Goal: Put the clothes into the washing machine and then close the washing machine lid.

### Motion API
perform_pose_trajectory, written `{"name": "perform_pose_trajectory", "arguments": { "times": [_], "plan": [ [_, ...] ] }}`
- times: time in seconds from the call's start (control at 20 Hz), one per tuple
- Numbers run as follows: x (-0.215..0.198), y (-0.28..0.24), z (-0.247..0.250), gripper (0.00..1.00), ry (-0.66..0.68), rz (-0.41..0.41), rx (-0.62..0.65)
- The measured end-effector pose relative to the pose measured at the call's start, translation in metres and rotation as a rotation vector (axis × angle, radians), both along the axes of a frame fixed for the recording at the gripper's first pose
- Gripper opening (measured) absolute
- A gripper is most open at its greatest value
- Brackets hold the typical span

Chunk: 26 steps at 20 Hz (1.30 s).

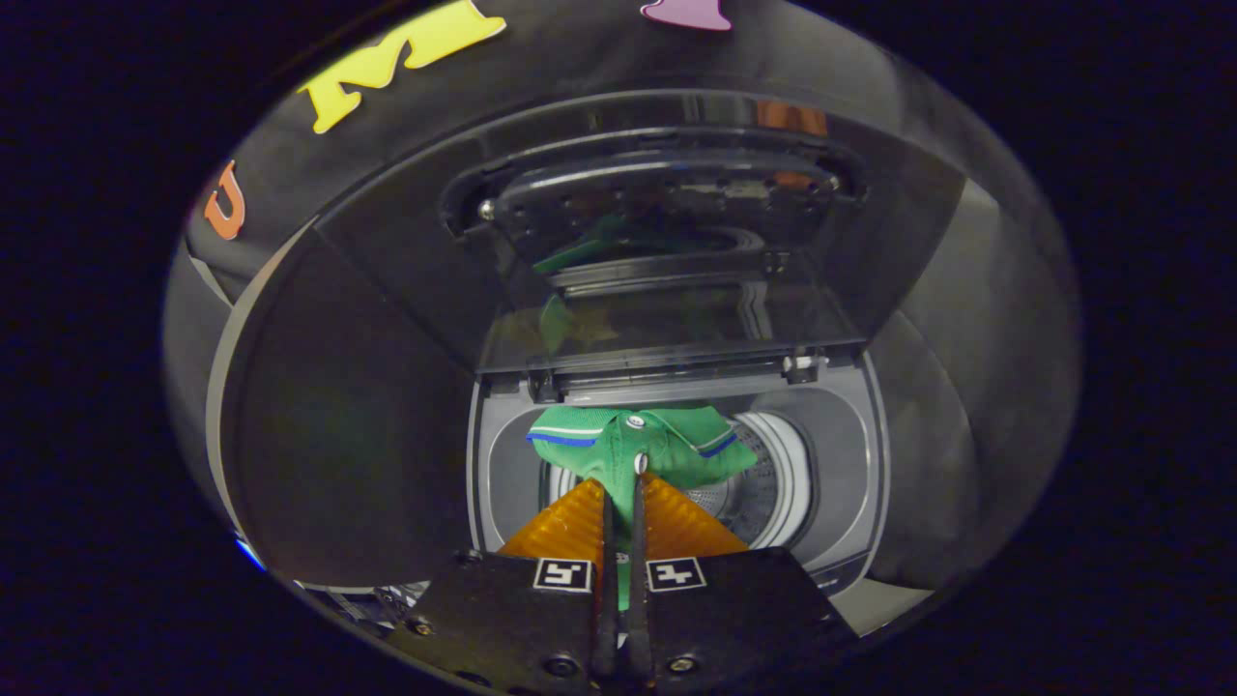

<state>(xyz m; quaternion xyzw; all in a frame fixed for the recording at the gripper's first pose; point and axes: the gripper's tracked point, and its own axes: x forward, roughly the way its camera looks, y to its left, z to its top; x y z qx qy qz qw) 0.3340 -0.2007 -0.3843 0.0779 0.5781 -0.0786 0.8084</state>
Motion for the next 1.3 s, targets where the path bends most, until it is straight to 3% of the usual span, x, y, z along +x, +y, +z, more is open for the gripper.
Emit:
{"name": "perform_pose_trajectory", "arguments": {
  "times": [0.3, 0.7, 0.8, 0.9, 1.1, 1.3],
  "plan": [
    [0.004, -0.003, -0.024, 0.08, -0.025, 0.057, -0.074],
    [-0.022, -0.015, -0.041, 0.10, 0.081, -0.027, -0.079],
    [-0.013, -0.015, -0.023, 0.13, 0.028, 0.017, -0.120],
    [0.000, -0.011, -0.002, 0.24, -0.032, 0.049, -0.160],
    [0.021, -0.007, 0.053, 0.29, -0.138, 0.095, -0.282],
    [0.051, 0.005, 0.125, 0.32, -0.325, 0.201, -0.400]
  ]
}}
